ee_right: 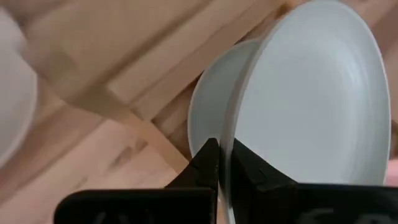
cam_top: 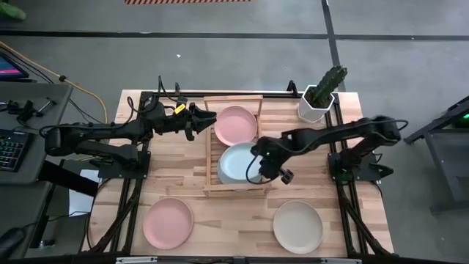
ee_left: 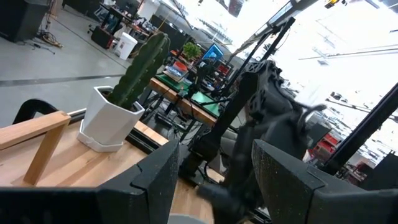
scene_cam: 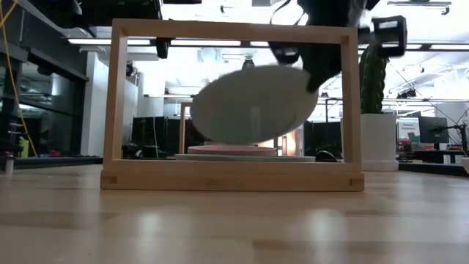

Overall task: Place and stack plates onto a shelf
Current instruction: Stack the blue plate on top of the other blue plate on the shelf, then stack the light pink plate on top of the other light pink plate on the shelf

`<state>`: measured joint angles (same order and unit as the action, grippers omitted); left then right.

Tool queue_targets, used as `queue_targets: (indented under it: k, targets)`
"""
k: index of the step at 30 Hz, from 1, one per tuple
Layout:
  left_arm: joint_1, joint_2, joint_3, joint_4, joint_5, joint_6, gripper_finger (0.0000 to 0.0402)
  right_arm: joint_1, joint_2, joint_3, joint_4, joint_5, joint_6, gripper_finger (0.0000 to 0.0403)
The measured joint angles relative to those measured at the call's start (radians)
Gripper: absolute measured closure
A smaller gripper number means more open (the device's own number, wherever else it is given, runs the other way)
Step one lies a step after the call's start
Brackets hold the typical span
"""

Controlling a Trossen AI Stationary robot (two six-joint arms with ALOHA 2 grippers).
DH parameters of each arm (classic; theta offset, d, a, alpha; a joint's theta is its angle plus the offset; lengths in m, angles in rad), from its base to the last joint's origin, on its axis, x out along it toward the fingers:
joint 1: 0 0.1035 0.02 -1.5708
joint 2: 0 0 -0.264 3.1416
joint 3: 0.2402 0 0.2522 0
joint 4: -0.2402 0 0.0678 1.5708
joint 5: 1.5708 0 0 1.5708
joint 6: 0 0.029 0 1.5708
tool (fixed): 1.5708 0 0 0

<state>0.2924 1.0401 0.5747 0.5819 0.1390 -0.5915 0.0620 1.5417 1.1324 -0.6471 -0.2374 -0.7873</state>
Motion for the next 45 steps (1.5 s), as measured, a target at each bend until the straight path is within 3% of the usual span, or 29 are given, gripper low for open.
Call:
queue_targets:
  k: [12, 24, 28, 38, 45]
  targets:
    - [0.0, 0.0, 0.0, -0.001, -0.006, 0.0, 0.0209, 0.019, 0.13, 0.0, 0.009, 0.001, -0.276, 0.0403]
    - [0.0, 0.0, 0.0, -0.002, -0.019, 0.0, 0.0209, 0.018, 0.155, 0.001, 0.088, 0.003, -0.1, 0.0397]
    - [0.0, 0.0, 0.0, -0.005, -0.019, 0.001, 0.0209, 0.018, 0.155, 0.001, 0.098, 0.003, -0.047, 0.0357]
    - [0.0, 0.0, 0.0, -0.009, -0.019, 0.01, 0.0209, 0.017, 0.114, 0.001, 0.089, 0.088, -0.021, 0.0196]
    - [0.0, 0.0, 0.0, -0.009, -0.019, 0.027, 0.0209, -0.042, -0.007, 0.001, -0.072, 0.132, 0.094, 0.0162]
